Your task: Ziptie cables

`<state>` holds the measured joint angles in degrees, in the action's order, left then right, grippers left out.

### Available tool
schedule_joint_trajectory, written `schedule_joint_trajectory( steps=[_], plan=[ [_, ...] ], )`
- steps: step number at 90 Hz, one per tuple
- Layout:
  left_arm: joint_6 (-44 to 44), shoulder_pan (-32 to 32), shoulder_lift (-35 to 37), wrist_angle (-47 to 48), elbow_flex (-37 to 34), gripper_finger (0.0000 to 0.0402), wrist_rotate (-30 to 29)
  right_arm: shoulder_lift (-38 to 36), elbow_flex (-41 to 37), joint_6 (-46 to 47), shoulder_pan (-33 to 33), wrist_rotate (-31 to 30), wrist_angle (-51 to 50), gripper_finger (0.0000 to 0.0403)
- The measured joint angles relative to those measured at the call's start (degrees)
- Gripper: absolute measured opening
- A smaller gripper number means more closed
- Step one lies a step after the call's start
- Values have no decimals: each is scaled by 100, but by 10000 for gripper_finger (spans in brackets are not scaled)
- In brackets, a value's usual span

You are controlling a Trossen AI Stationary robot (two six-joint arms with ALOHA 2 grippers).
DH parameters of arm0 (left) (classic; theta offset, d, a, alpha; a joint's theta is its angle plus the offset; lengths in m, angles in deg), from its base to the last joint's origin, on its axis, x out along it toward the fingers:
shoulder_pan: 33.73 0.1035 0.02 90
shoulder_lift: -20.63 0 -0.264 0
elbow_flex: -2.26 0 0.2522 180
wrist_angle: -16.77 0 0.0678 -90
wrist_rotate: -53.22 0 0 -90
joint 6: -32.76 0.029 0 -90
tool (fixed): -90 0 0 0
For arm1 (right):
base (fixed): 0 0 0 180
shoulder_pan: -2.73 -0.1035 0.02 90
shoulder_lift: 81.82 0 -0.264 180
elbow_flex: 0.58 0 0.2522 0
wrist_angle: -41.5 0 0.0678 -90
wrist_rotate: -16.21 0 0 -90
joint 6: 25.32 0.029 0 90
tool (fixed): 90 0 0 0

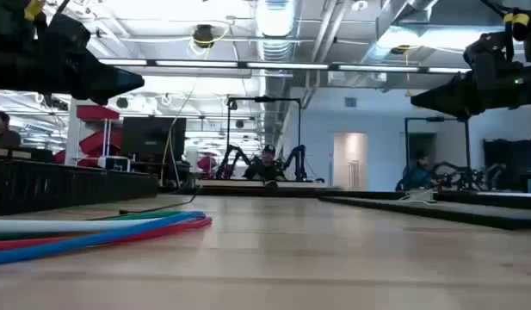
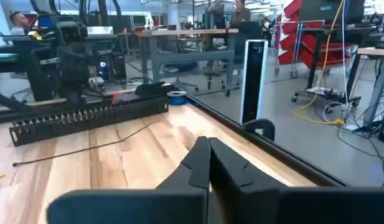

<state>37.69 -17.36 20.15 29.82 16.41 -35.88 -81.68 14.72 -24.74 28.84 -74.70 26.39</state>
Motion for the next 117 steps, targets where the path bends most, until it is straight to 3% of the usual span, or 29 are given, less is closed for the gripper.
schedule_joint_trajectory(
  steps=[102, 117],
  plan=[
    [4, 1, -1, 0, 0, 82, 0, 1, 0, -13, 0, 0, -2, 0],
    [693, -1, -2, 0, -2, 82, -1, 2, -1, -11, 0, 2, -1, 0]
  ],
)
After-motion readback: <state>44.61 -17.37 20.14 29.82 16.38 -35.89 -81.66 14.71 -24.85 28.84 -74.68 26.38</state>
